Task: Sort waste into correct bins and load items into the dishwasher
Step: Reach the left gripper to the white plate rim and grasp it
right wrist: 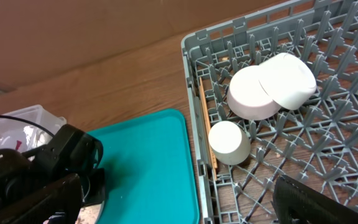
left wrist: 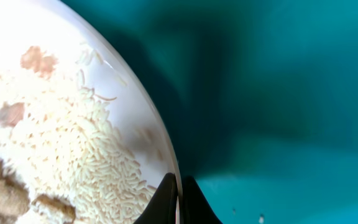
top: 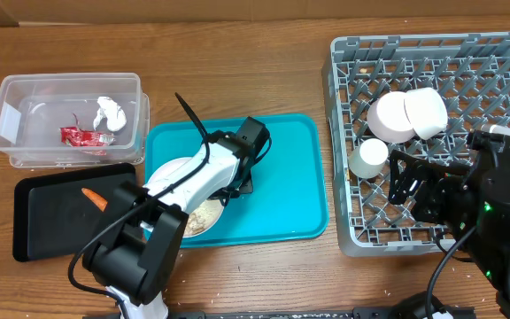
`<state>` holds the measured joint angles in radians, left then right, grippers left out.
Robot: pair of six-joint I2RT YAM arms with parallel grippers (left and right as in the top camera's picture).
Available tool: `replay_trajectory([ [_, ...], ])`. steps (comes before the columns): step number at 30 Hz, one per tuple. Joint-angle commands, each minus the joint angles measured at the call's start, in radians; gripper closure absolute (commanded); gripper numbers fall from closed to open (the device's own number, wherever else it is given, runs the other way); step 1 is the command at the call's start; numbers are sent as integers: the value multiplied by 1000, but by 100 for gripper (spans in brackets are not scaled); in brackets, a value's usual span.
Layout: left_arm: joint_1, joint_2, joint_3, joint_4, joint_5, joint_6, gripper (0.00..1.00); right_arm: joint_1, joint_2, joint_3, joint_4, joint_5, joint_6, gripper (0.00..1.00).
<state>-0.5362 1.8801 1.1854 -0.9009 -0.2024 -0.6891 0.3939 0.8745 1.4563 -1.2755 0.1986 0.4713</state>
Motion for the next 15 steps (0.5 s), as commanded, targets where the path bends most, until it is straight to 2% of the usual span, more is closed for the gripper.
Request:
replay_trajectory([
  [1, 4, 21, 89, -70, 5, 24, 96, -3, -2, -2, 5, 10, 1, 0],
  [15, 3, 21, 261, -285, -69, 0, 96, -3, 0, -2, 5, 10, 1, 0],
])
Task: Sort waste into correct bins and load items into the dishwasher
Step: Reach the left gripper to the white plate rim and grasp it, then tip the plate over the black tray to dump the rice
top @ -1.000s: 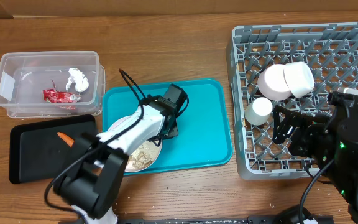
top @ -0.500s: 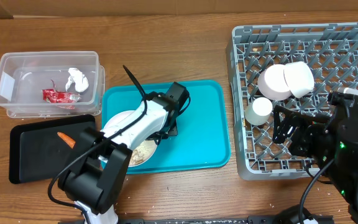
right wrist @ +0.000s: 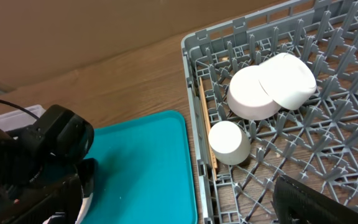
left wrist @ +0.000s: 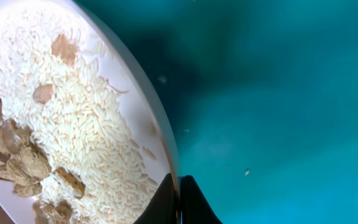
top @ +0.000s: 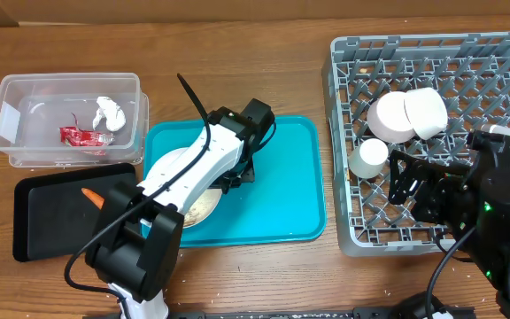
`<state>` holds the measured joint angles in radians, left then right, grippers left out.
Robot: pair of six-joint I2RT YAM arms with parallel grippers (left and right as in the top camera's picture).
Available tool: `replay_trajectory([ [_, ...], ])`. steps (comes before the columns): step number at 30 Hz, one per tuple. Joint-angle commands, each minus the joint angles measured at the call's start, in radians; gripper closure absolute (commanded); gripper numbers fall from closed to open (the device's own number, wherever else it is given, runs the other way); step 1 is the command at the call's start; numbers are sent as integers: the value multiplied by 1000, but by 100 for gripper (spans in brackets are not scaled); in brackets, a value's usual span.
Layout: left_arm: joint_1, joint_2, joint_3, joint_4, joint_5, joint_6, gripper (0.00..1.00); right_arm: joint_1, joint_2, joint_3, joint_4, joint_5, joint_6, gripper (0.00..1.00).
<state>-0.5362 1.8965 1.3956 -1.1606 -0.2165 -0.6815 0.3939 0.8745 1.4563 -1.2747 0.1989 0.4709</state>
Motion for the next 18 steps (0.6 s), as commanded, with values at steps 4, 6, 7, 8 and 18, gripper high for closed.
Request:
replay_trajectory([
  [4, -1, 5, 100, -83, -80, -22, 96, -3, 2, -2, 4, 10, 1, 0],
  [6, -2, 5, 121, -111, -87, -43, 96, -3, 2, -2, 4, 10, 2, 0],
  [7, -2, 3, 129, -127, -86, -59, 96, -3, 2, -2, 4, 10, 1, 0],
  [8, 0, 0, 136, -146, -87, -78, 96, -3, 3, -2, 4, 10, 1, 0],
  [18, 95, -136, 138, -212, -86, -85, 96, -3, 3, -2, 4, 10, 1, 0],
])
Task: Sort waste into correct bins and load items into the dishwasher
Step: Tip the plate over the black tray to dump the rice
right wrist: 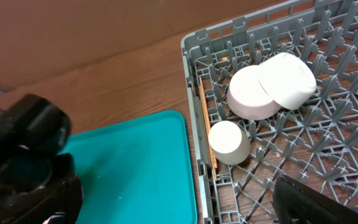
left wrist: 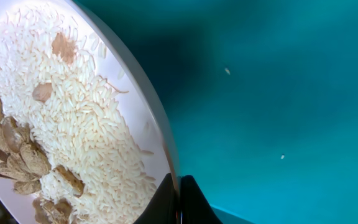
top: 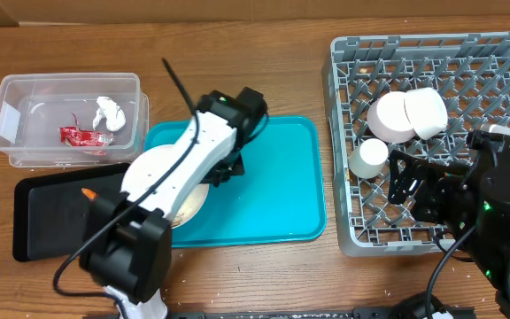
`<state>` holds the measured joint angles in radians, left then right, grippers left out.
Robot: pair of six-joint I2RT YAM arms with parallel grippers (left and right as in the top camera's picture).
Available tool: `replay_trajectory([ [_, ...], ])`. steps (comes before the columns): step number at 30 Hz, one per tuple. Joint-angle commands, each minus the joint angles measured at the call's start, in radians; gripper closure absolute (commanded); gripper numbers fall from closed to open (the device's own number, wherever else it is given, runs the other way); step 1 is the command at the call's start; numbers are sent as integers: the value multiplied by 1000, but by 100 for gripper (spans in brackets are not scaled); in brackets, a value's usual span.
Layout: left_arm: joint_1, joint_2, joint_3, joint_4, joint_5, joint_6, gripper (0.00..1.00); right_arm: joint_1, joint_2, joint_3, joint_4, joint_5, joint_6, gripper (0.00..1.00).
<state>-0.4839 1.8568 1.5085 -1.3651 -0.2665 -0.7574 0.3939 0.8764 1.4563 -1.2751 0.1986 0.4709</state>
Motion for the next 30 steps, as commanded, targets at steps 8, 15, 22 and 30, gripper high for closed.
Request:
replay_trajectory([
  [8, 277, -223, 0, 28, 79, 109, 96, -3, 1, -2, 5, 10, 1, 0],
  [15, 506, -290, -94, 171, 217, 253, 96, -3, 1, -2, 5, 10, 1, 0],
  [22, 741, -315, -223, 367, 463, 397, 96, -3, 1, -2, 5, 10, 1, 0],
  [30, 930, -350, -327, 446, 798, 559, 96, -3, 1, -2, 5, 10, 1, 0],
])
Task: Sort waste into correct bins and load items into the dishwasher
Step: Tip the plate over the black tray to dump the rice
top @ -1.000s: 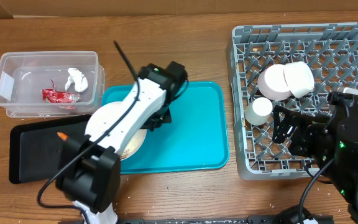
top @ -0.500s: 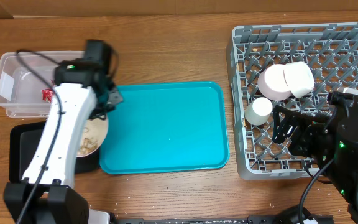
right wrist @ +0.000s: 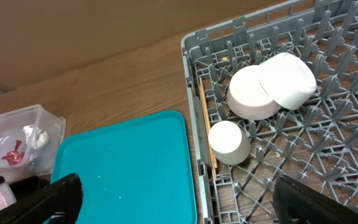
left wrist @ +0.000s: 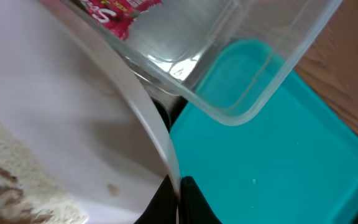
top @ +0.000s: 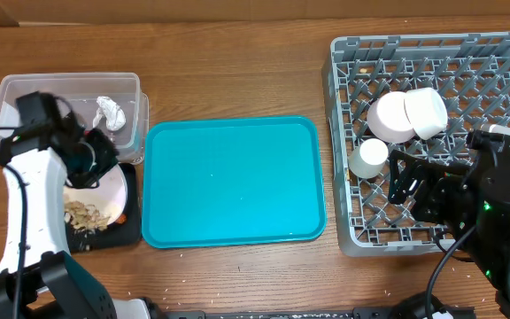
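Observation:
The white plate (top: 107,188) is tilted over the black tray (top: 129,234) at the left, and rice and brown scraps (top: 83,215) lie at its low edge. My left gripper (top: 94,158) is shut on the plate's rim (left wrist: 164,144), with the fingertips (left wrist: 194,199) pinching it. The teal tray (top: 233,182) holds only a few grains. My right gripper (top: 412,190) hangs open over the near left part of the grey dish rack (top: 343,133), its fingers (right wrist: 309,200) wide apart with nothing between them.
A clear bin (top: 25,93) at the back left holds a red wrapper (left wrist: 120,7) and a white crumpled tissue (top: 108,110). In the rack lie two white bowls (top: 405,113), a white cup (top: 369,158) and a wooden chopstick (right wrist: 206,124).
My left gripper has carried the plate from the left end of the teal tray to over the black tray. The plate is now tilted and the food has slid to its low side. The right arm is unmoved.
First my left gripper pinched the rim of the plate lying on the teal tray. The plate was then lifted, then further left at the tray's edge. Now it tips over the black tray. The right gripper stayed open over the rack throughout.

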`<state>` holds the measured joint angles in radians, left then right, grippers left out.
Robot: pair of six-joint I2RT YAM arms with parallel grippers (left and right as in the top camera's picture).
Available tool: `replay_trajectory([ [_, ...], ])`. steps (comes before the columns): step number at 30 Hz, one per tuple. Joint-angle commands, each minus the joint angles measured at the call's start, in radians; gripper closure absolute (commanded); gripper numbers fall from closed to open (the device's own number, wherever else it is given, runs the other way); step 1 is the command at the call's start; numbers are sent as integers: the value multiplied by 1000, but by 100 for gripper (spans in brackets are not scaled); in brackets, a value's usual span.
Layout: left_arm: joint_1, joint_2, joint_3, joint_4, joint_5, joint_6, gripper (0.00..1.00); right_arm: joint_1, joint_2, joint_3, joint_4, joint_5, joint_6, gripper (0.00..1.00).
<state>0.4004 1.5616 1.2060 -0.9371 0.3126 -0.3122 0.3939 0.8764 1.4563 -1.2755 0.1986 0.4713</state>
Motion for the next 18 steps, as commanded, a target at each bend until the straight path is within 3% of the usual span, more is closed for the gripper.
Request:
replay_trajectory([
  [1, 71, -64, -37, 25, 272, 140, 96, -3, 1, -2, 5, 10, 1, 0],
  [7, 254, -131, -80, -15, 543, 294, 96, -3, 1, -2, 5, 10, 1, 0],
  [15, 389, -215, -80, -131, 603, 367, 96, -3, 1, -2, 5, 10, 1, 0],
  [18, 436, -235, -80, -180, 687, 405, 96, -3, 1, -2, 5, 10, 1, 0],
])
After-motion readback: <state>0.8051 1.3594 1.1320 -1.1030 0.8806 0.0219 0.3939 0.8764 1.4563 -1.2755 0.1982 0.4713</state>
